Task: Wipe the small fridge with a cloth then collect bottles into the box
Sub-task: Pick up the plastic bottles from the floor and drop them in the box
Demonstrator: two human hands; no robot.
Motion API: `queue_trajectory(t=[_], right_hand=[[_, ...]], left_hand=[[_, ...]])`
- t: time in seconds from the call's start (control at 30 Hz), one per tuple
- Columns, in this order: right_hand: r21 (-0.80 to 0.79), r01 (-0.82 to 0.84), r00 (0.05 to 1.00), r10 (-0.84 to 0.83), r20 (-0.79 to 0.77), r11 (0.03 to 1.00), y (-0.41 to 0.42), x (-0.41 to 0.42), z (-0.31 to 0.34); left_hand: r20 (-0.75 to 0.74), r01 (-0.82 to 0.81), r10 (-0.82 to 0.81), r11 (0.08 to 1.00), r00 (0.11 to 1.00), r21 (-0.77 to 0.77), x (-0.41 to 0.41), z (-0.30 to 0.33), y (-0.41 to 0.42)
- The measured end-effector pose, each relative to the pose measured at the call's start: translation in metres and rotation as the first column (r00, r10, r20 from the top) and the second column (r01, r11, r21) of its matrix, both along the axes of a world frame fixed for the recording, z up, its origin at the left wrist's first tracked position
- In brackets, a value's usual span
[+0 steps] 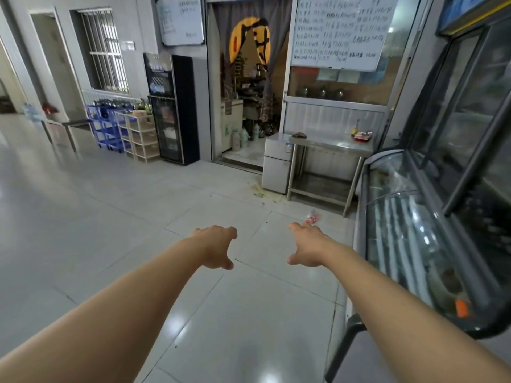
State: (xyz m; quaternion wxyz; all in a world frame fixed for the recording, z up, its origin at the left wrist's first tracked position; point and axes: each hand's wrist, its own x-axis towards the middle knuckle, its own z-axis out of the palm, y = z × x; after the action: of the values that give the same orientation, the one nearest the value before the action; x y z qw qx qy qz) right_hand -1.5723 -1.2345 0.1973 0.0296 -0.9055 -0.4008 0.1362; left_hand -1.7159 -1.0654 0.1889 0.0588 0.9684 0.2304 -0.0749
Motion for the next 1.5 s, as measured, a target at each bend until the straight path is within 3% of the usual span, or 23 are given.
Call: queue_trajectory(t=[0.3, 0.87, 1.03, 1.5], right_hand=[[-0.020, 0.069, 0.998, -0.069, 0.007, 0.997, 0.127, 0.094, -0.002], [-0.018, 0.330, 0.943, -0.331, -0.022, 0.944, 0.353, 0.279, -0.013], [-0.033, 0.374, 0.926, -0.375, -0.039, 0.927, 0.396, 0.369, -0.029], [-0.054, 0.405, 0.909, -0.408, -0.081, 0.913, 0.494, 0.682, -0.056]], left_hand=[[0.010, 0.056, -0.056, 0.998, 0.998, -0.013, 0.103, -0.004, 0.131], [-0.002, 0.337, -0.337, 0.941, 0.941, -0.042, 0.357, -0.001, 0.394], [-0.033, 0.392, -0.393, 0.919, 0.919, -0.037, 0.453, -0.020, 0.439], [-0.048, 0.357, -0.360, 0.932, 0.932, -0.063, 0.753, -0.050, 0.544]])
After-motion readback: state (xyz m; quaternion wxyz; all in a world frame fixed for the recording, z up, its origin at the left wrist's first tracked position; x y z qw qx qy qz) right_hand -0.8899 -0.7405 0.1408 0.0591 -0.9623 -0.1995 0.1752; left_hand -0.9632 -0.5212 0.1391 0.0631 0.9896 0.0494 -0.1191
